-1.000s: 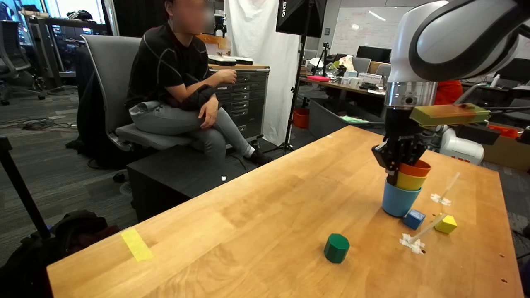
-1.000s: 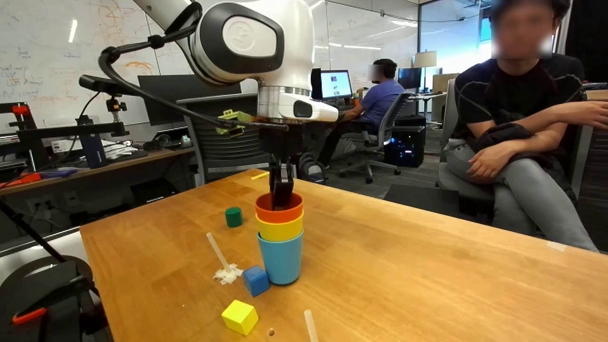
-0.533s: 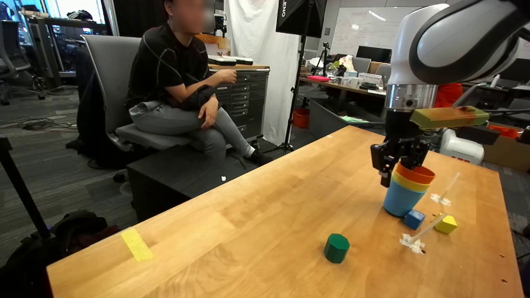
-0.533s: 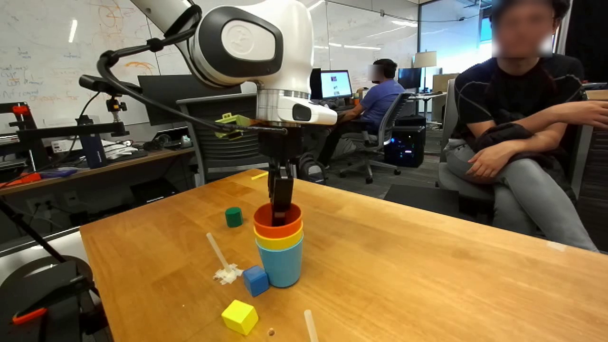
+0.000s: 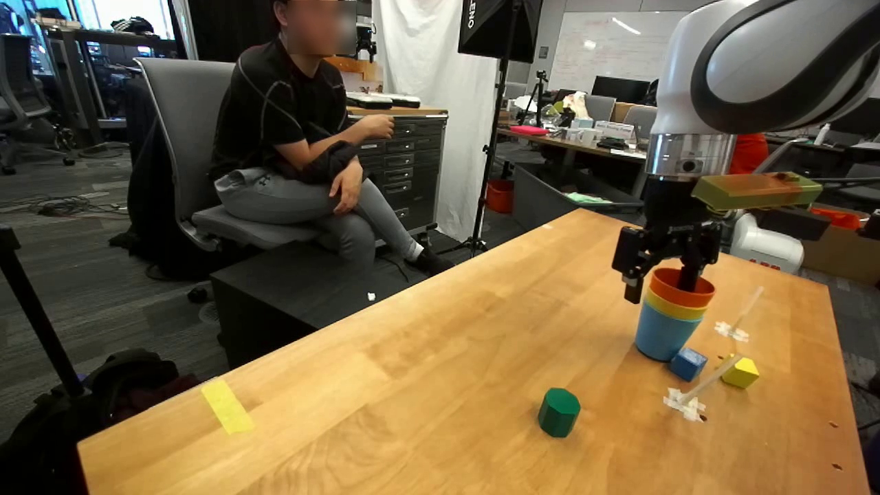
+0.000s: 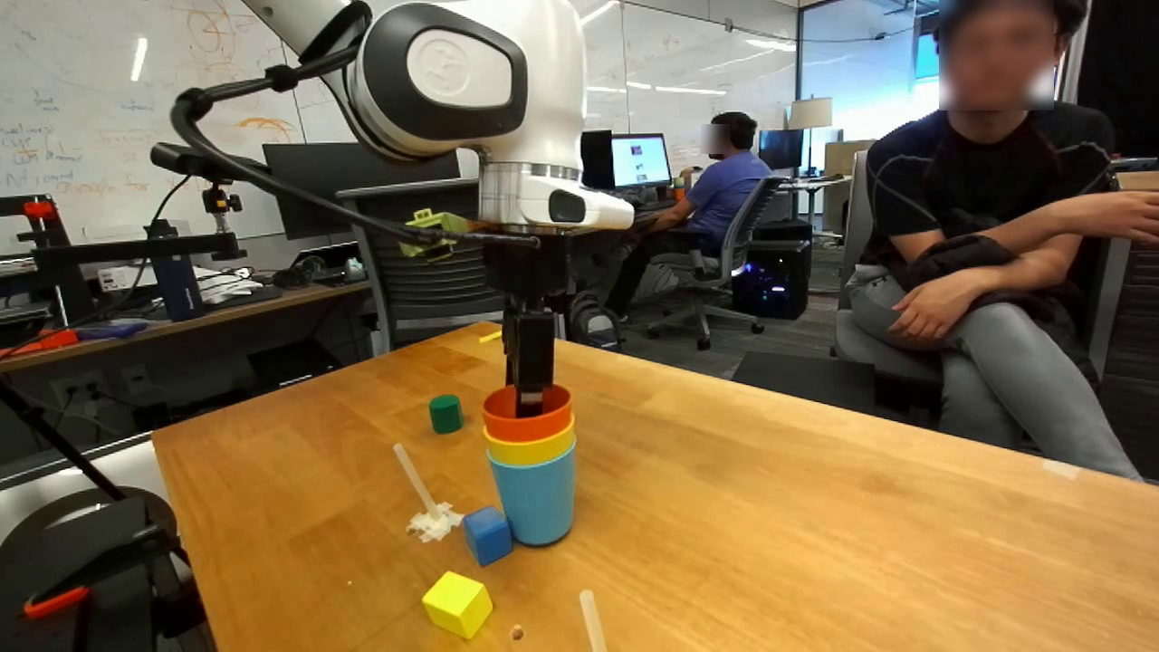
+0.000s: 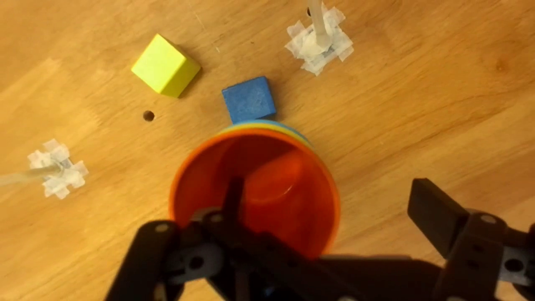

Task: Pick up the orange cup, place it into the yellow cup, and finally place both into the blue cup

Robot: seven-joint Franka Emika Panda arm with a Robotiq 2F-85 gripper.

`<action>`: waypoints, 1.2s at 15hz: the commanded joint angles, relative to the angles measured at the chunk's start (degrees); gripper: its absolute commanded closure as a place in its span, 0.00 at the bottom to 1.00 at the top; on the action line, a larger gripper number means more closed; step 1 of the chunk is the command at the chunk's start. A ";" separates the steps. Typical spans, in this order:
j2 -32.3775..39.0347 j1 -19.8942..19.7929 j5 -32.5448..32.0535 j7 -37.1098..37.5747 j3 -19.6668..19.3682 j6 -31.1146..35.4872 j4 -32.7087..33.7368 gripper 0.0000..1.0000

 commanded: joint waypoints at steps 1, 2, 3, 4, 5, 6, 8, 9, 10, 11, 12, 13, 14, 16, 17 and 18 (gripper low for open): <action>-6.31 0.15 -0.95 -1.93 0.71 -0.79 -3.19 0.00; -7.56 0.12 -0.83 -2.33 0.86 -0.89 -3.48 0.00; -8.71 -0.01 -0.44 -2.97 1.10 -1.18 -3.69 0.00; -9.90 -0.11 -0.15 -3.59 1.31 -1.69 -3.78 0.00; -11.01 -0.20 0.18 -4.29 1.53 -2.40 -3.86 0.00; -12.07 -0.27 0.47 -5.48 1.78 -3.86 -3.70 0.00; -14.49 -0.24 0.71 -8.96 2.35 -7.94 -3.42 0.00; -15.44 -0.19 0.81 -11.04 2.63 -10.28 -3.13 0.00; -16.64 -0.07 0.80 -12.90 2.93 -12.25 -2.98 0.00; -17.56 0.02 0.75 -14.37 3.18 -13.85 -2.79 0.00; -18.57 0.15 0.62 -15.84 3.48 -15.42 -2.65 0.00; -19.41 0.25 0.56 -17.33 3.73 -16.81 -2.52 0.00; -20.15 0.35 0.34 -18.52 3.98 -18.11 -2.42 0.00; -21.14 0.45 -0.95 -19.68 4.39 -20.13 -2.33 0.00; -18.94 0.04 0.09 -17.65 4.11 -17.93 -1.83 0.00; -19.46 0.10 0.08 -18.22 4.20 -18.67 -1.84 0.00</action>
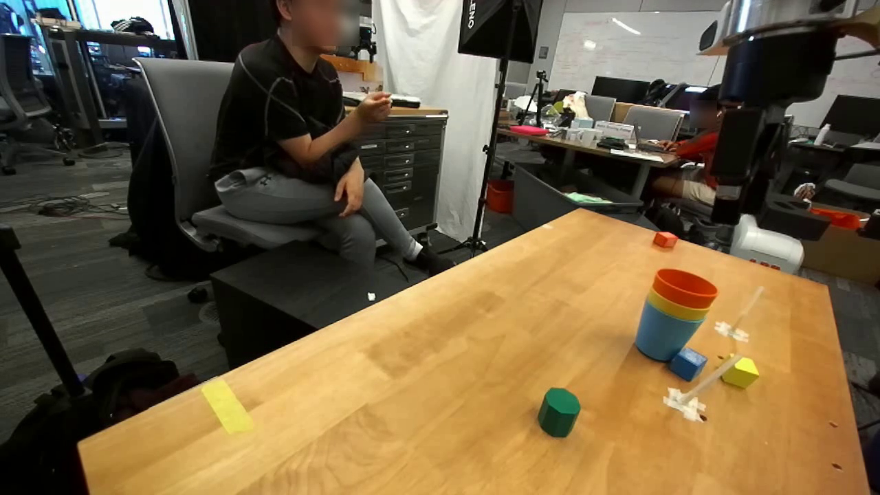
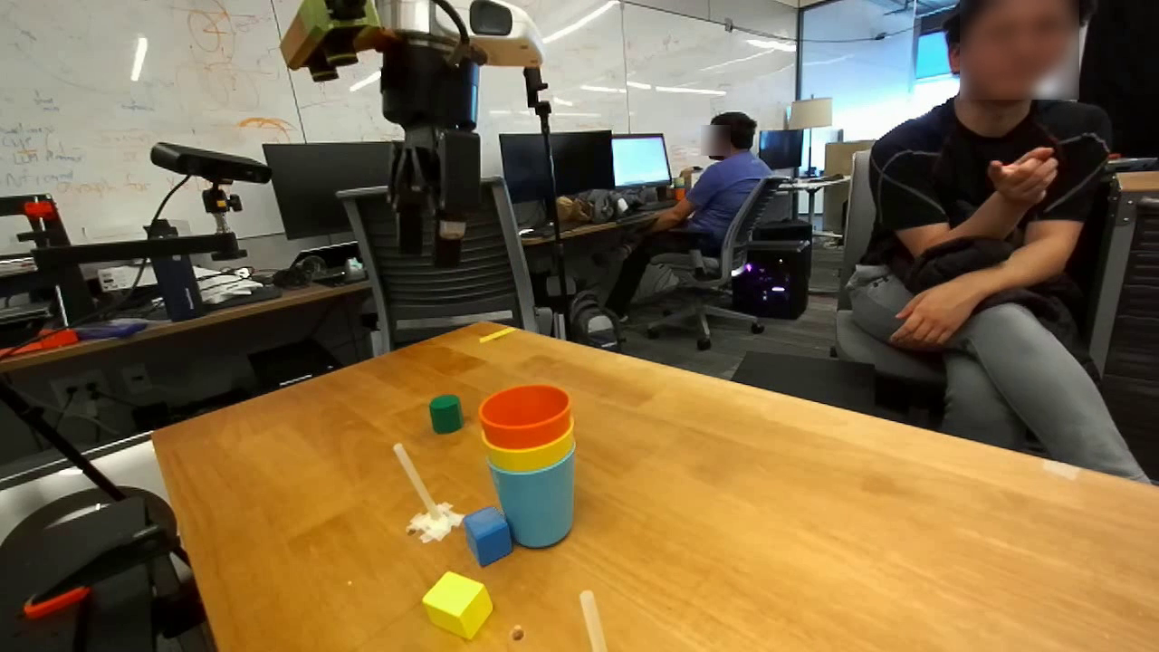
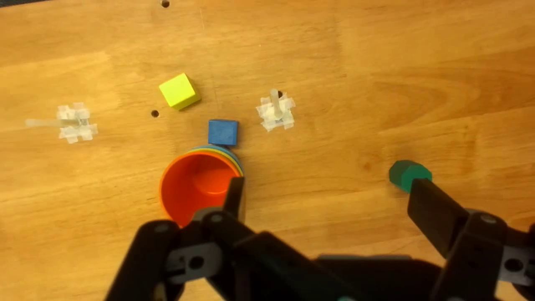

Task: Pick up the orange cup, place it into the yellow cup, and finally place both into the blue cup

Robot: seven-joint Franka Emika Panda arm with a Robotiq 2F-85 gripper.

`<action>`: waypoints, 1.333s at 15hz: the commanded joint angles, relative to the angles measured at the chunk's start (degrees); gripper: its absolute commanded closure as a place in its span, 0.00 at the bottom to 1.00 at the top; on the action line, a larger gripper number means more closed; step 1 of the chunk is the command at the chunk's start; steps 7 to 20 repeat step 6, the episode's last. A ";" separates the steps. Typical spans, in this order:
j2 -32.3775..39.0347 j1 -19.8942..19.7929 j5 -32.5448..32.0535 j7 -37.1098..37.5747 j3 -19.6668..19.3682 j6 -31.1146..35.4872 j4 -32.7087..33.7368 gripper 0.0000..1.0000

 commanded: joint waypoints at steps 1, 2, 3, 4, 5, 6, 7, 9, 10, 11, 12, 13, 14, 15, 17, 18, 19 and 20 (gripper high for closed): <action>-0.25 -0.16 0.01 -0.36 0.21 -0.40 0.10 0.00; -0.33 -0.16 0.01 -0.59 0.21 -0.48 0.10 0.00; -0.32 -0.16 0.01 -0.69 0.21 -0.51 0.08 0.00; -0.32 -0.16 0.01 -0.75 0.21 -0.54 0.08 0.00; -0.32 -0.15 0.01 -0.79 0.21 -0.57 0.07 0.00; -0.32 -0.15 0.01 -0.82 0.21 -0.60 0.07 0.00; -0.32 -0.15 0.01 -0.82 0.21 -0.60 0.07 0.00; -0.32 -0.15 0.01 -0.82 0.21 -0.60 0.07 0.00; -0.32 -0.15 0.01 -0.82 0.21 -0.60 0.07 0.00; -0.32 -0.15 0.01 -0.82 0.21 -0.60 0.07 0.00; -0.32 -0.15 0.01 -0.82 0.21 -0.60 0.07 0.00; -0.32 -0.15 0.01 -0.82 0.21 -0.60 0.07 0.00; -0.32 -0.15 0.01 -0.82 0.21 -0.60 0.07 0.00; -0.32 -0.15 0.01 -0.82 0.21 -0.60 0.07 0.00; -0.32 -0.15 0.01 -0.82 0.21 -0.60 0.07 0.00; -0.32 -0.15 0.01 -0.82 0.21 -0.60 0.07 0.00; -0.32 -0.15 0.01 -0.82 0.21 -0.60 0.07 0.00; -0.32 -0.15 0.01 -0.82 0.21 -0.60 0.07 0.00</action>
